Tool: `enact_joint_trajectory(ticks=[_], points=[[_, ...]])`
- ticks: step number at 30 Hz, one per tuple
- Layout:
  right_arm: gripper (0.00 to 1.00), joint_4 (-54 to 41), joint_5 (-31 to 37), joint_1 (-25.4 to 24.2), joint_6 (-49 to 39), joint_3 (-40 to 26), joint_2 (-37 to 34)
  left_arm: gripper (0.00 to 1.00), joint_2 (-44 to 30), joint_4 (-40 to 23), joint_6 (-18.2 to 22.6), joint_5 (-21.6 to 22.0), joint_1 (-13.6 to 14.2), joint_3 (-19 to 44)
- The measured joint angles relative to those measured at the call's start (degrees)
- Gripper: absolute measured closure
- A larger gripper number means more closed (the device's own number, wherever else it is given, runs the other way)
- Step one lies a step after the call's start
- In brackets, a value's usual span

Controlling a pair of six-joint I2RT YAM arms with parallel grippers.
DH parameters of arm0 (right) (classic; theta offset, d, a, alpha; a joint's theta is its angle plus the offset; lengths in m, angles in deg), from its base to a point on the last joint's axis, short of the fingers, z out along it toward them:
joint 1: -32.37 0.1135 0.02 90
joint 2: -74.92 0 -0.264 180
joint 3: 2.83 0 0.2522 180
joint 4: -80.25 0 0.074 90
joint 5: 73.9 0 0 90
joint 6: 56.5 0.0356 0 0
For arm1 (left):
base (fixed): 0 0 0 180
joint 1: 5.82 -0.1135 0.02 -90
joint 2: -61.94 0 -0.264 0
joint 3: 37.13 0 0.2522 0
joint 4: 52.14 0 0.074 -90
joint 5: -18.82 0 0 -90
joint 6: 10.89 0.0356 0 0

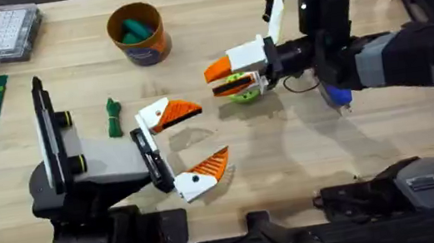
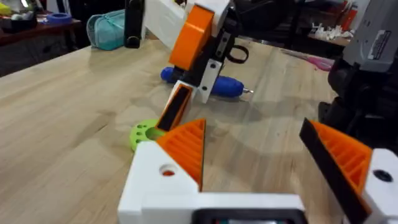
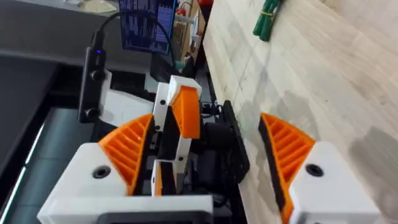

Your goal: Pick up the gripper from the table and insert it into the empty holder that is missing its gripper. Then pick up a screw, insert it into the mounting hole, and use the screwdriver to tighten it. Finally, clean up the table by picking up the vegetable and placing it into the bucket.

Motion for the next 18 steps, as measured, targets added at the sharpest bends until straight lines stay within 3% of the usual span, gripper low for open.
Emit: enact_joint_trajectory(ticks=[12,18], points=[[0.024,4.07,1.19,3.42,-0.63,0.22,-4.33,0.011,0.0,0.0,0.0,0.0,0.0,0.0],[0.024,20.39,0.46,4.36,5.68,0.72,-6.07,0.011,-0.02,-0.04,0.0,0.0,0.0,0.0]])
